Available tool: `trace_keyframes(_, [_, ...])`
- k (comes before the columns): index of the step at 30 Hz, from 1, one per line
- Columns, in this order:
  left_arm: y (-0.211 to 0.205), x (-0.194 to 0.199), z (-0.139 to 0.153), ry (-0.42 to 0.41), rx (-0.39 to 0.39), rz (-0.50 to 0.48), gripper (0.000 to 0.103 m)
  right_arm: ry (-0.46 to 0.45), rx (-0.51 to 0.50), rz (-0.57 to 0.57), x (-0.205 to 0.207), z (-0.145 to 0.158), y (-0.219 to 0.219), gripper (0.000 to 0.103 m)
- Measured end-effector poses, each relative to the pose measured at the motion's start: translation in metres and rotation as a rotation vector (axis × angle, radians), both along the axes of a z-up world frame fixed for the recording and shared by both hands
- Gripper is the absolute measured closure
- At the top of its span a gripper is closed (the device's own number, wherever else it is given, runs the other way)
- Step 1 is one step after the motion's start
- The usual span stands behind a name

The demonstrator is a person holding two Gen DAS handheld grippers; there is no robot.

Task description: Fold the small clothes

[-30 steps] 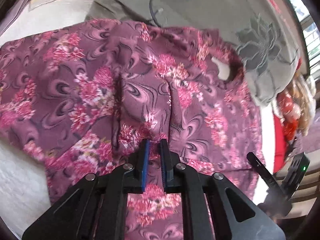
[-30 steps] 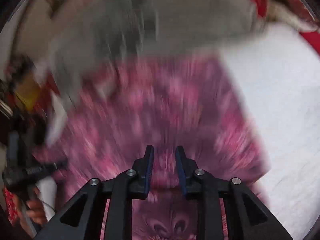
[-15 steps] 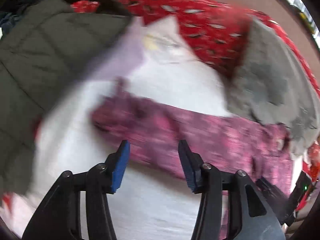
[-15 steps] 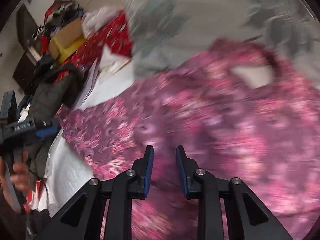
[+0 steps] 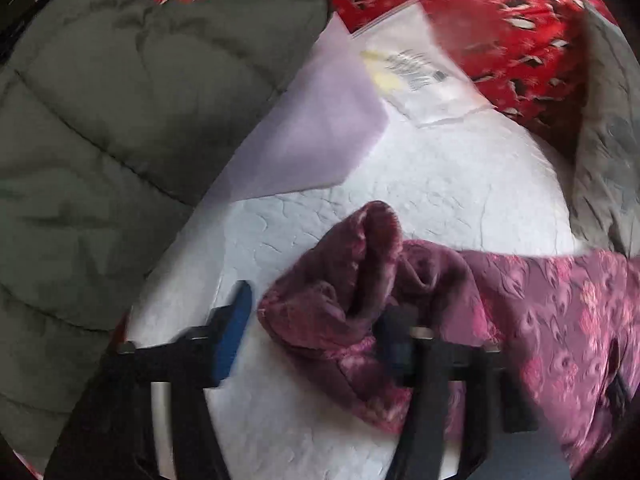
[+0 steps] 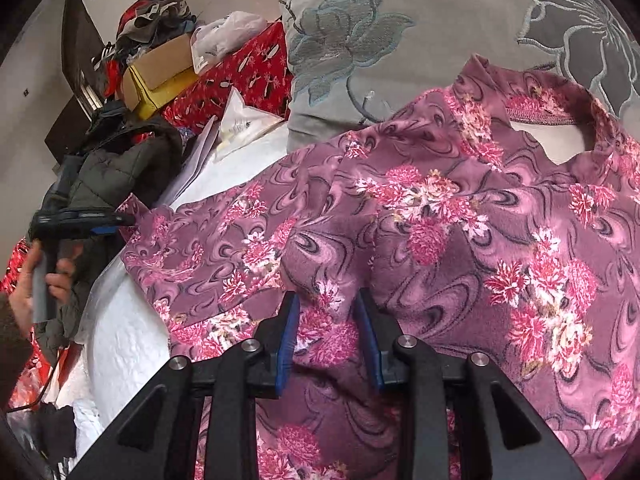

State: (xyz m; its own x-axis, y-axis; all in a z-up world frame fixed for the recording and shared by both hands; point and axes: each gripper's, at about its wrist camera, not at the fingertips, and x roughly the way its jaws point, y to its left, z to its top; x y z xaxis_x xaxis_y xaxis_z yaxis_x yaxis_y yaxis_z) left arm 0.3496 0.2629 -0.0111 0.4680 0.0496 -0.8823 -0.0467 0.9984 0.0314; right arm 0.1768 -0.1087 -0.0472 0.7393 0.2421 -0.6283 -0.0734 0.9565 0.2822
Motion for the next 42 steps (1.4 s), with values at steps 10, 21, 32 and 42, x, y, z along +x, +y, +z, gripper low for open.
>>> trace_keyframes(10, [-0.023,-0.027,0.068,-0.028,-0.317,-0.012,0.095,0.047,0.033,-0.006,0.005,0.007,-0.002,0.072])
trace_keyframes(21, [-0.150,-0.077,0.118,-0.009,-0.461,-0.203,0.095,0.018,0.013,-0.204,-0.044,0.043,-0.077,0.069])
trace_keyframes(32, [-0.301,-0.128,0.103,0.087,-0.499,-0.361,0.095,0.087,-0.088,-0.423,-0.104,0.015,-0.184,0.067])
trace_keyframes(42, [-0.402,-0.167,0.033,0.198,-0.312,-0.384,0.069,-0.013,-0.031,-0.377,-0.121,0.005,-0.191,0.064])
